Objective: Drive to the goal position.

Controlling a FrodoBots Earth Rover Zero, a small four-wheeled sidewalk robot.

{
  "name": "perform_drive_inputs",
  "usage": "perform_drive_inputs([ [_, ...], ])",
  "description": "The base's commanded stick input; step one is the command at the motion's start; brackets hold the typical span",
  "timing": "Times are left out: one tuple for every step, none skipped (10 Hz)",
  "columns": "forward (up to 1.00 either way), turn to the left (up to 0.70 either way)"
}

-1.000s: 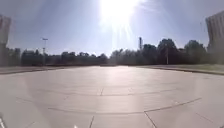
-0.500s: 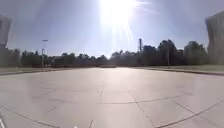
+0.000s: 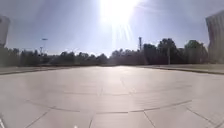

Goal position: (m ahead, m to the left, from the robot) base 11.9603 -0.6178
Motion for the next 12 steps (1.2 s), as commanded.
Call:
perform_drive_inputs([
  [0.70, 0.00],
  [0.70, 0.00],
  [0.70, 0.00],
  [0.70, 0.00],
  [0.70, 0.00],
  [0.70, -0.04],
  [0.70, -0.08],
  [0.70, -0.10],
  [0.70, -0.07],
  [0.70, -0.04],
  [0.70, -0.02],
  [0.70, 0.00],
])
